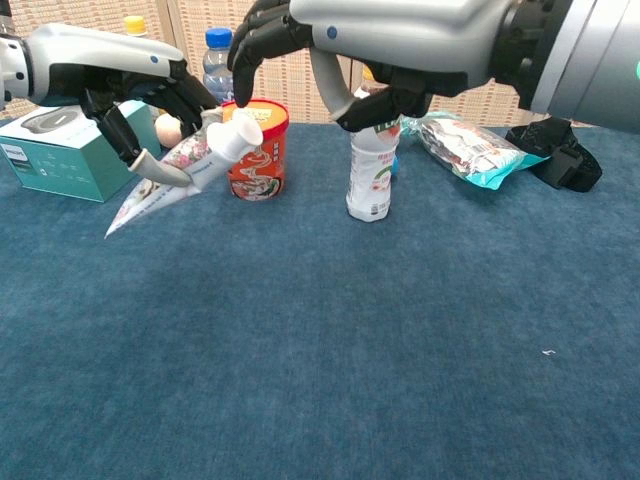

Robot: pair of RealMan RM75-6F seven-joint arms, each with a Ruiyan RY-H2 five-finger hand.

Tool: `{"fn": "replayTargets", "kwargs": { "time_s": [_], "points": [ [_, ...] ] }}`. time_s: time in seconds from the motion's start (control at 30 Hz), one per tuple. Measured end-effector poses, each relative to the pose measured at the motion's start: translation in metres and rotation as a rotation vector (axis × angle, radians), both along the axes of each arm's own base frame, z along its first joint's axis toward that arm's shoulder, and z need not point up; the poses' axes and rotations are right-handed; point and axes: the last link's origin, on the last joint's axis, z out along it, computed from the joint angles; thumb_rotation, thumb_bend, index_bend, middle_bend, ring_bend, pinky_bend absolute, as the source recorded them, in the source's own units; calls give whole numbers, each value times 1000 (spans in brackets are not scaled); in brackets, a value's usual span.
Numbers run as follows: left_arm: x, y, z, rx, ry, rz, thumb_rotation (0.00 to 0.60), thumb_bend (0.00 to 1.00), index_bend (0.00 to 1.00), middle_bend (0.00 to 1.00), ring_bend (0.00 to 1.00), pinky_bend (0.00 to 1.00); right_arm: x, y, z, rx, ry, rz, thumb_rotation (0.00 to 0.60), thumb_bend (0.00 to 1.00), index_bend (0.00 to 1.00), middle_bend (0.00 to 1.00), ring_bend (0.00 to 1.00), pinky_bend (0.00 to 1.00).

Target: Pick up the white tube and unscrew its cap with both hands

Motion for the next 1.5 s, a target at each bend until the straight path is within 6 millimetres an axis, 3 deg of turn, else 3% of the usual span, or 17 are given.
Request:
{"fn": "replayTargets", "kwargs": {
  "time_s": [0.53,1.5],
  "points": [
    [-1,2,1,-1,1,17,600,438,629,719,479,195,6,-5,-16,-1,27,11,600,1000,311,185,0,66],
    [-6,2,5,-12,-52,28,600,451,692,776,498,200,-2,-11,-16,-20,64,-18,600,1000,319,185,0,66]
  ]
}}
